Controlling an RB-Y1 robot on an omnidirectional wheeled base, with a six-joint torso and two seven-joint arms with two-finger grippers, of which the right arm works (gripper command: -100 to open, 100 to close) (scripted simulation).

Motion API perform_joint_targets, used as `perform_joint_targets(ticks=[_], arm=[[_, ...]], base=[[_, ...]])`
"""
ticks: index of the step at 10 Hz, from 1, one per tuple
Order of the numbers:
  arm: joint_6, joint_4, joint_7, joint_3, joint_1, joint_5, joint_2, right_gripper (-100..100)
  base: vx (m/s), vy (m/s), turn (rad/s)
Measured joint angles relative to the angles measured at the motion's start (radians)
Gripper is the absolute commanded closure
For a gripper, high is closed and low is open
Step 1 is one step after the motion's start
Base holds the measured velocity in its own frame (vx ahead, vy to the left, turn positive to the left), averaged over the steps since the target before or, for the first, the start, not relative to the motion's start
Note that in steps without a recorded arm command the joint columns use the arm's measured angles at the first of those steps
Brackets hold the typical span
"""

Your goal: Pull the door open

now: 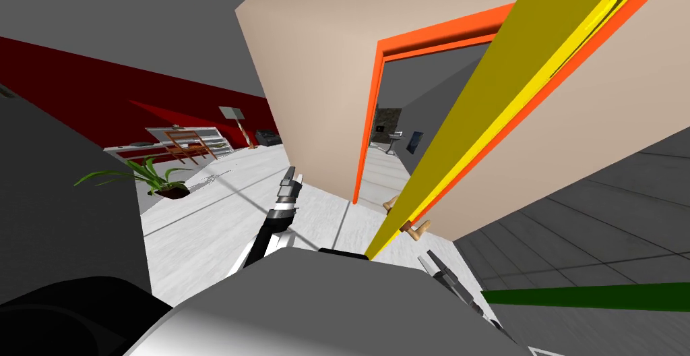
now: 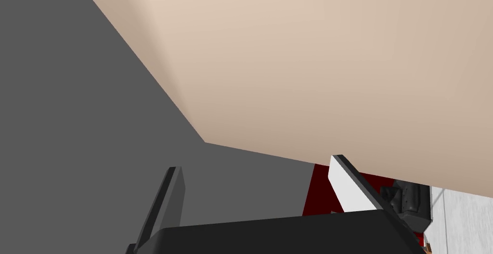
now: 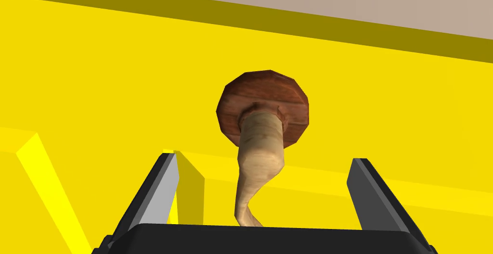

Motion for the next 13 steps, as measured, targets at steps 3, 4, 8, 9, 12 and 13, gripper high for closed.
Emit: perform_joint_targets(ticks=[3, 4, 8, 9, 12, 13], arm=[[-0.027, 0.079, -0.017, 0.017, -0.053, 0.014, 0.016, -100], [-0.031, 0.086, -0.021, 0.022, -0.063, 0.018, 0.017, -100], [-0.07, 0.159, -0.036, 0.036, -0.109, 0.03, 0.032, -100], [-0.066, 0.145, -0.036, 0.036, -0.105, 0.03, 0.027, -100], [-0.069, 0.153, -0.037, 0.037, -0.109, 0.031, 0.03, -100], [-0.069, 0.153, -0.037, 0.037, -0.109, 0.031, 0.03, -100]], base=[[-0.039, -0.016, -0.1], [-0.064, -0.045, -0.032], [-0.051, -0.043, 0.022], [-0.028, -0.022, -0.005], [0.008, 0.007, -0.014], [0.008, 0.005, 0.01]])
